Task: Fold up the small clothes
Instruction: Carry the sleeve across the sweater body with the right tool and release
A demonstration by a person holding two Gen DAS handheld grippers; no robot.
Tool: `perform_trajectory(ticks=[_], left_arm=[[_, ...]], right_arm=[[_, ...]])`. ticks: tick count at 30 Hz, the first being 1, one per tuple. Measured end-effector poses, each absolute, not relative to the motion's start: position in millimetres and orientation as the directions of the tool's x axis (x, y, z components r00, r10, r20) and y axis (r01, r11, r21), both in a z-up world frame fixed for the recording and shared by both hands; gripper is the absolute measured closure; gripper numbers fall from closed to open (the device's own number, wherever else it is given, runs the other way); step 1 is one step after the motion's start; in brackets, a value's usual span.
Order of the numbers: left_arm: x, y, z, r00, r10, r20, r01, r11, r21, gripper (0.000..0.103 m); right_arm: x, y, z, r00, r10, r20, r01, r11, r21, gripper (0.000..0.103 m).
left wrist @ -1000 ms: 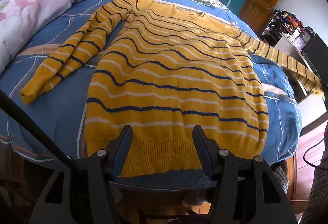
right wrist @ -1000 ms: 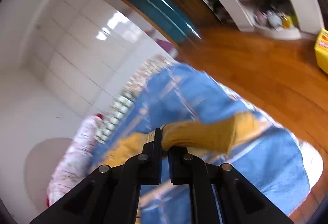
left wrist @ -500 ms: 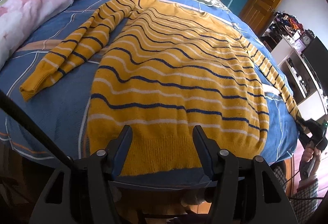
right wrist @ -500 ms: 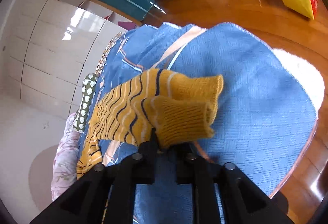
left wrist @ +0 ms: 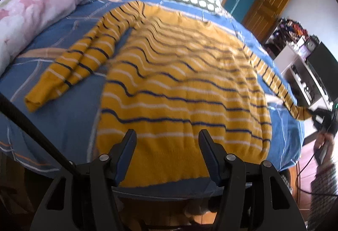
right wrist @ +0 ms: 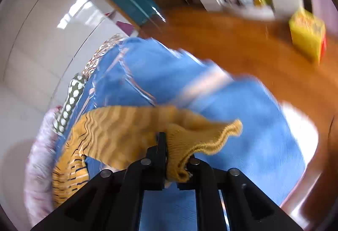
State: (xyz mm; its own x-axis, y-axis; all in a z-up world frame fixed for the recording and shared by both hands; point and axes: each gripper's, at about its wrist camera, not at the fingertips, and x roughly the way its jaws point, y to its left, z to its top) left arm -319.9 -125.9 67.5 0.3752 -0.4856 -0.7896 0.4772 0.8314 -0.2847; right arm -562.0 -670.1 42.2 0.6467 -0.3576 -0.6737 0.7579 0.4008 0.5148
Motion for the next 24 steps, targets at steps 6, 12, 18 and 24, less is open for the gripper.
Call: perform_trajectory(ticks=[6, 12, 18, 24], left_arm=[[-310.5, -91.4, 77.7, 0.424, -0.516, -0.744, 0.458, 0.831, -0.315, 0.043], [-303.3, -35.3, 91.9, 0.488, -0.514, -0.705, 0.421, 0.846, -0.327, 0.040], [-290.1, 29.7, 91.0, 0.547, -0.477, -0.688, 0.322, 0.879, -0.353, 0.039], [-284.7, 65.7, 78.4, 0.569, -0.441, -0.694, 0.240, 0.896, -0.372, 0.039]], right_arm=[[-417.7, -602.6, 134.0, 0.714, -0.307, -0.630, 0.623, 0.688, 0.371, 0.096], [-233.2, -476.5, 140.0, 0.747, -0.088, -0.659, 0.375, 0.874, 0.308, 0.096], [-83.3, -356.8, 66.2, 0.624, 0.011, -0.782, 0.238, 0.950, 0.203, 0.097], [-14.2, -303.2, 5.3, 0.512, 0.072, -0.856, 0.199, 0.959, 0.200, 0.092]])
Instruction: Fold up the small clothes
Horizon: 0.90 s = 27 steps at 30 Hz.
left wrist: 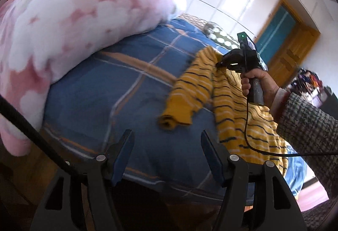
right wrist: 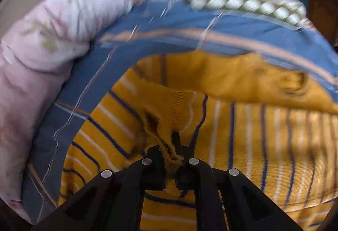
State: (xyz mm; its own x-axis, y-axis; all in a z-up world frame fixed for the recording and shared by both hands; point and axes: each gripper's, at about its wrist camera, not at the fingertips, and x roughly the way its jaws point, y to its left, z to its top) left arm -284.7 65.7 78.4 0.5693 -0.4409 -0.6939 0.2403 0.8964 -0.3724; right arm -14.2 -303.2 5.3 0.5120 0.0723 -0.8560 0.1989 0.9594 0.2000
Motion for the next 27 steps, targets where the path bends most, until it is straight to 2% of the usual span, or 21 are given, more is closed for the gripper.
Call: perform_trajectory(ticks=[3, 5, 8, 10, 15, 20, 27], left_arm=[[-284.4, 76.9, 75.6, 0.578, -0.438, -0.689, 0.213, 0.895, -0.391, 0.039], [-284.1, 81.2, 75.8, 0.588, -0.433, -0.683, 0.195, 0.896, -0.400, 0.039], [-288.2, 90.5, 78.4, 0.614, -0.407, -0.676, 0.165, 0.904, -0.394, 0.039], [-289.7, 97.7, 79.8, 0.628, -0.391, -0.672, 0.144, 0.908, -0.394, 0.039], [-297.6, 118.6, 82.7, 0.656, -0.330, -0.679, 0.066, 0.921, -0.383, 0.039], [-307.4, 130.9, 85.9, 0.672, -0.302, -0.676, 0.032, 0.924, -0.381, 0.039], [-313.1, 134.5, 80.9, 0.670, -0.300, -0.679, 0.026, 0.924, -0.383, 0.038]], right_arm=[[-12.8, -296.9, 18.5, 0.527, 0.077, -0.847, 0.183, 0.962, 0.201, 0.079], [-27.4, -291.8, 31.6, 0.561, 0.079, -0.824, 0.156, 0.967, 0.199, 0.074], [-54.1, -271.5, 57.1, 0.582, 0.094, -0.808, 0.065, 0.985, 0.161, 0.073], [-81.0, -247.4, 67.1, 0.580, 0.142, -0.802, -0.032, 0.988, 0.151, 0.070], [-148.8, -178.2, 59.0, 0.482, 0.346, -0.805, -0.264, 0.933, 0.244, 0.051], [-192.4, -132.1, 44.9, 0.422, 0.419, -0.804, -0.358, 0.892, 0.276, 0.051], [-187.3, -108.9, 17.2, 0.367, 0.415, -0.833, -0.275, 0.903, 0.329, 0.051]])
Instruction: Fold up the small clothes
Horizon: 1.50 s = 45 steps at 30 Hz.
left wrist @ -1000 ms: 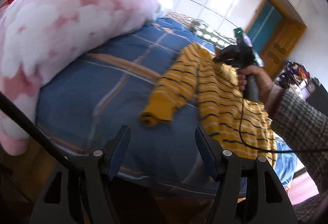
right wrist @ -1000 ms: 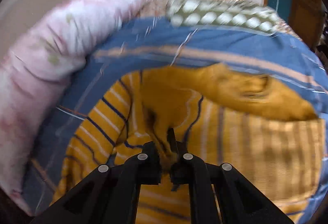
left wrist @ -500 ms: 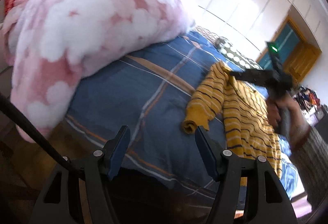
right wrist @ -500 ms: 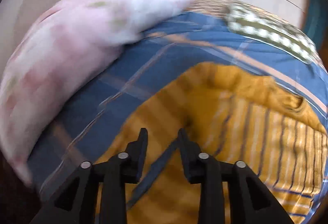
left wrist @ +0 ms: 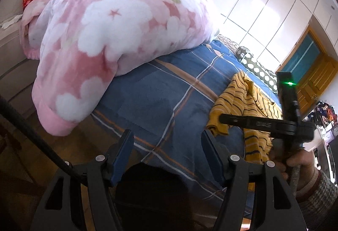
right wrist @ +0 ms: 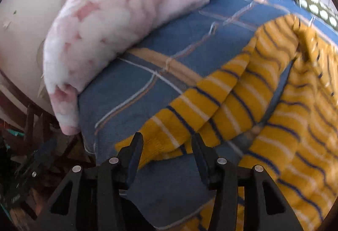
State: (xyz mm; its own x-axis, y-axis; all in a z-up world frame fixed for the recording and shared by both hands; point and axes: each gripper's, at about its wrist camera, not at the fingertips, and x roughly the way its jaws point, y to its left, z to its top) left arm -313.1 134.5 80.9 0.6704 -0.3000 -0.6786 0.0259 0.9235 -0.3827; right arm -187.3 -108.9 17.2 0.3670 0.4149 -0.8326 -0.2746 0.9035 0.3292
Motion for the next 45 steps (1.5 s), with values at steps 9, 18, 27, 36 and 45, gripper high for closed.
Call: perform_trajectory(ticks=[9, 18, 27, 36, 45], left_arm=[[-313.3, 149.9, 74.7, 0.670, -0.310, -0.675, -0.013, 0.904, -0.428, 0.038], [-308.4, 161.6, 67.4, 0.677, -0.303, -0.671, -0.037, 0.896, -0.442, 0.038], [-309.1, 159.0, 68.8, 0.677, -0.297, -0.673, -0.033, 0.901, -0.432, 0.038], [-312.0, 134.4, 92.8, 0.690, -0.295, -0.661, 0.030, 0.924, -0.382, 0.038], [-303.1, 70.2, 121.5, 0.693, -0.345, -0.633, 0.175, 0.932, -0.316, 0.034]], right_arm=[[-133.7, -36.7, 62.9, 0.464, 0.417, -0.782, -0.470, 0.864, 0.181, 0.088], [-151.3, -40.1, 61.5, 0.515, 0.365, -0.776, -0.485, 0.870, 0.087, 0.041], [-156.3, 24.5, 17.0, 0.557, 0.233, -0.797, -0.588, 0.789, -0.181, 0.041], [-129.5, -17.8, 72.4, 0.638, 0.234, -0.733, -0.407, 0.911, -0.063, 0.095], [-155.2, -322.5, 168.6, 0.777, 0.093, -0.623, 0.114, 0.952, 0.285, 0.094]])
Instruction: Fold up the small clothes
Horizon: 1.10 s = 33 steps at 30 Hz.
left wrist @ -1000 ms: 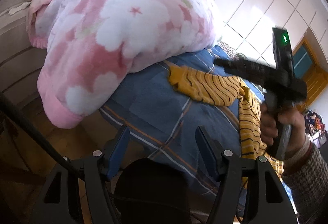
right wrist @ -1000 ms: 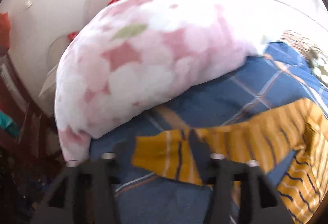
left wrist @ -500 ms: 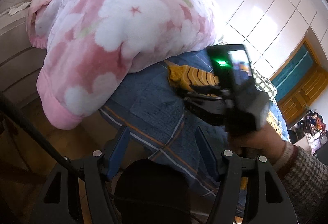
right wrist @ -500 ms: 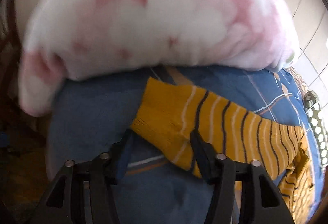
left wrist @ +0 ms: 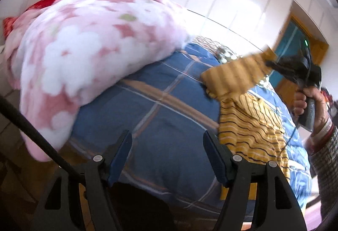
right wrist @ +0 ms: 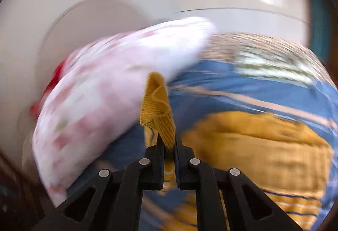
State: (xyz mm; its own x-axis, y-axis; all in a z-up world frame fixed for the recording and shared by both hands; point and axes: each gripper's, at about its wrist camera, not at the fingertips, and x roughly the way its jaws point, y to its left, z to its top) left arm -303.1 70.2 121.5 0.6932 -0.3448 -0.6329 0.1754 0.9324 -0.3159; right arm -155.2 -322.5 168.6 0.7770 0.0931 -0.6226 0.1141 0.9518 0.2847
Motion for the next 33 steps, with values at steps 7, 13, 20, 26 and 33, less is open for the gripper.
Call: perform_trajectory(ticks=[7, 13, 20, 26, 33], left_arm=[[-282.0, 12.7, 113.2, 0.625, -0.376, -0.685, 0.252, 0.927, -0.278, 0.034], [-267.8, -24.0, 106.0, 0.558, -0.401, -0.726, 0.293, 0.914, -0.279, 0.034], [-243.8, -57.7, 95.0, 0.497, -0.428, -0.755, 0.356, 0.894, -0.273, 0.034], [-205.4, -82.7, 68.1, 0.377, -0.488, -0.787, 0.383, 0.856, -0.347, 0.035], [-168.3, -105.8, 27.0, 0.193, -0.606, -0.772, 0.345, 0.778, -0.525, 0.035]], right_arm=[[-205.7, -509.9, 84.4, 0.649, -0.130, -0.750, 0.497, 0.819, 0.288, 0.094], [-231.7, -577.2, 12.9, 0.584, -0.061, -0.810, 0.578, 0.731, 0.362, 0.093], [-304.4, -596.1, 29.6, 0.645, -0.064, -0.761, 0.577, 0.695, 0.430, 0.077], [-366.9, -558.9, 18.8, 0.690, 0.141, -0.710, 0.445, 0.691, 0.570, 0.066], [-409.3, -500.8, -28.3, 0.683, 0.272, -0.678, 0.386, 0.653, 0.652, 0.066]])
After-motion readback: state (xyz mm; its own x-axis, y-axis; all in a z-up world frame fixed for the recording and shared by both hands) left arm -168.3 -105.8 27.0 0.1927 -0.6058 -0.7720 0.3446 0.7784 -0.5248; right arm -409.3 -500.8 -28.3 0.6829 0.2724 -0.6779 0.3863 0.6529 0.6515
